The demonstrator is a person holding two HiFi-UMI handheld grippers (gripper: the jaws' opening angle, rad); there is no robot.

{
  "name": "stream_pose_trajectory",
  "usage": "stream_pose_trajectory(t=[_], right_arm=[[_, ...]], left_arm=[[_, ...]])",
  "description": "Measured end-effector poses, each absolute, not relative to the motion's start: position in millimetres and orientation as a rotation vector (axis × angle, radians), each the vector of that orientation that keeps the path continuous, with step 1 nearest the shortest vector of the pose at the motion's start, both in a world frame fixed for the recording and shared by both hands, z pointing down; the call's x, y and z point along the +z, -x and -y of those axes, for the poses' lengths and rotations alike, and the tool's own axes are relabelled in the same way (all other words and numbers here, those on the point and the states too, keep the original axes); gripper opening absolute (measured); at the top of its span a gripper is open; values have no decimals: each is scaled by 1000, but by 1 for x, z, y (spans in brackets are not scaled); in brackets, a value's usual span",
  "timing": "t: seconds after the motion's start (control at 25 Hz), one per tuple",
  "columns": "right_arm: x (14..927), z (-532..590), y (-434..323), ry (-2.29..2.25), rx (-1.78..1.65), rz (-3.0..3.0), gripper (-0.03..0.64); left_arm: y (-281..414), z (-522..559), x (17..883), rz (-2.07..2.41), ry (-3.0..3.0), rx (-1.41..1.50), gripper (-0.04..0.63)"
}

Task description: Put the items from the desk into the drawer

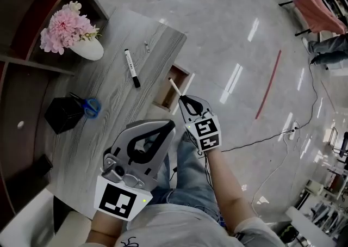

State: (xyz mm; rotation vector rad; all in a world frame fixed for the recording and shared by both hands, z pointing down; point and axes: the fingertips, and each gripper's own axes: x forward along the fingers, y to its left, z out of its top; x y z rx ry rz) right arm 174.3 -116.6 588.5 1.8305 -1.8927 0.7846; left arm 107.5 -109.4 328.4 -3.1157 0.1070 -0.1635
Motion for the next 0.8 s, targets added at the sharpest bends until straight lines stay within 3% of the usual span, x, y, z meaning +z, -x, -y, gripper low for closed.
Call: stream_pose_trajectory(t=[0.8], right_arm=[[664,155,-165,-1799,979,1759,55]], left_arm=[[-85,152,353,-183,3126,-239,9]])
